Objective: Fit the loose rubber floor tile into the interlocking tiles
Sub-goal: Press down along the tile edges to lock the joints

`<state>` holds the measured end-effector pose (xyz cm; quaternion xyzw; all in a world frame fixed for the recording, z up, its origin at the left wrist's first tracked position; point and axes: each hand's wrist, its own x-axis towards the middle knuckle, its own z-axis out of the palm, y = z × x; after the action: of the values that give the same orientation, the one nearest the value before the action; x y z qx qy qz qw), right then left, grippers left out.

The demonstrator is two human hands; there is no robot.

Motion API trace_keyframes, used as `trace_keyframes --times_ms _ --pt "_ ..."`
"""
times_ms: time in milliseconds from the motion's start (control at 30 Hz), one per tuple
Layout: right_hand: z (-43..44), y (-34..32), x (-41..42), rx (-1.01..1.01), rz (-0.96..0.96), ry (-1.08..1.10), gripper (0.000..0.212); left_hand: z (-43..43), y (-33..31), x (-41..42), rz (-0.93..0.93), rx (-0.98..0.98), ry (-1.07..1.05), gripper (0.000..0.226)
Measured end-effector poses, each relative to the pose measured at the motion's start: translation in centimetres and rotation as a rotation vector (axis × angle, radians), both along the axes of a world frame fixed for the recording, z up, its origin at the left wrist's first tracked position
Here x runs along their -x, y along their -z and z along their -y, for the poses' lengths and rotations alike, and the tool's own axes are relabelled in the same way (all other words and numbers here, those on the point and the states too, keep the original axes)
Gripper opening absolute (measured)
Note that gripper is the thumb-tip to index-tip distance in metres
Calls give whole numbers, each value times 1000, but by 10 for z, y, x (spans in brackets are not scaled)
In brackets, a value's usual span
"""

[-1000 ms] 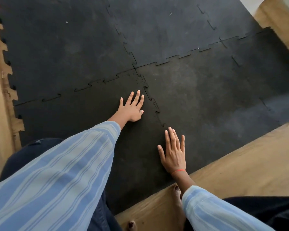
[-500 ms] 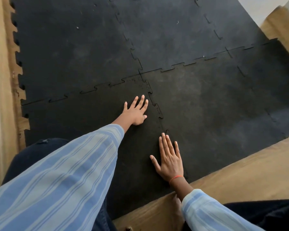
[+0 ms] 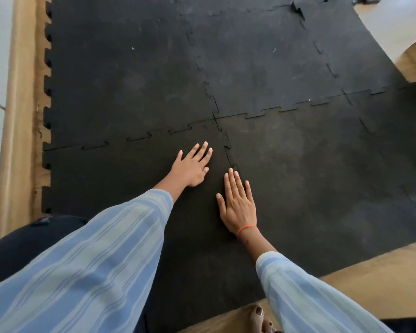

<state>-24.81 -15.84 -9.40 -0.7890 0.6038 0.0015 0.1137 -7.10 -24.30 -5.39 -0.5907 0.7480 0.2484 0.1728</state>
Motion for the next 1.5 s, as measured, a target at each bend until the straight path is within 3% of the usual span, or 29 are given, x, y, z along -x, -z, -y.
trace_keyframes --times_ms 233,500,667,867,1133,1333,1500 --pt "12 4 -7 18 14 9 63 5 8 -9 -1 47 9 60" --pt "60 10 -23 70 23 -42 61 15 40 -16 -54 383 -126 54" --pt "66 5 -27 48 28 -54 62 19 42 -17 -80 403 -108 55" --pt "104 10 -48 69 29 -45 64 7 56 -51 -7 537 -447 62" --pt "127 4 -75 9 -8 10 59 14 44 -63 -55 345 -364 62" --pt "144 7 -94 74 18 -126 58 -27 47 -105 63 400 -534 66" --pt "142 6 -102 -18 -49 -96 62 -18 35 -118 5 221 -439 69"
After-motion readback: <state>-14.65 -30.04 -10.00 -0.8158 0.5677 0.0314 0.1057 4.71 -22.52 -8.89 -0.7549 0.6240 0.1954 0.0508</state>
